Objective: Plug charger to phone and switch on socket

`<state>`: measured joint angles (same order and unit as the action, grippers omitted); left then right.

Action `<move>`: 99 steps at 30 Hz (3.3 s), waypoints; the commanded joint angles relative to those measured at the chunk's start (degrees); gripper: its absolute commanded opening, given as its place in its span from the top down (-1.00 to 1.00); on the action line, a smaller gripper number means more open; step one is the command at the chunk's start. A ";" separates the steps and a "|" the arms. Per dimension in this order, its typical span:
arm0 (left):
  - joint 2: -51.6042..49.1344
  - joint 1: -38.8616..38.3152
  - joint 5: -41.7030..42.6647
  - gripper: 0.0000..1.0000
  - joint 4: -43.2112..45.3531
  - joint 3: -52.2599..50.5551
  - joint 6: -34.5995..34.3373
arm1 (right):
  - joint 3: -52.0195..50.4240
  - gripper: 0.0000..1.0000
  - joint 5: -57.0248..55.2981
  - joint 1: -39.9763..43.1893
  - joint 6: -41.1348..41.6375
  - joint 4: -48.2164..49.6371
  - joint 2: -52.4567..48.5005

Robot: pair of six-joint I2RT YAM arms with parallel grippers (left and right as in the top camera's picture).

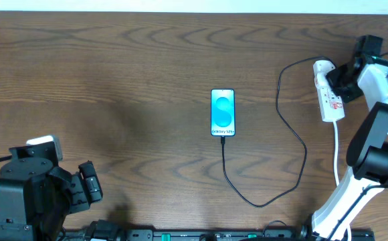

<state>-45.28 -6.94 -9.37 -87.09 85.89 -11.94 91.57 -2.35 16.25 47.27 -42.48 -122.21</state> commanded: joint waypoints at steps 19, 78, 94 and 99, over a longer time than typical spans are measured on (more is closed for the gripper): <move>12.41 0.17 -0.55 -0.86 -0.07 -0.24 0.33 | -0.07 0.98 -10.80 -2.08 -9.94 -0.02 43.43; 45.09 7.10 -0.13 -0.86 -8.70 1.62 0.31 | -0.09 0.78 11.98 -2.12 -16.04 3.91 67.69; 45.09 7.15 0.11 -0.86 14.75 -6.27 -6.08 | -0.09 0.74 11.93 -2.10 -16.02 3.98 72.54; 45.09 7.15 2.93 -0.86 30.62 -24.02 -6.21 | -0.09 0.68 11.47 -2.10 -16.04 4.17 74.40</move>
<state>-0.21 -0.01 -8.91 -60.07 69.12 -17.19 91.11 9.23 14.37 31.00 -38.28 -48.73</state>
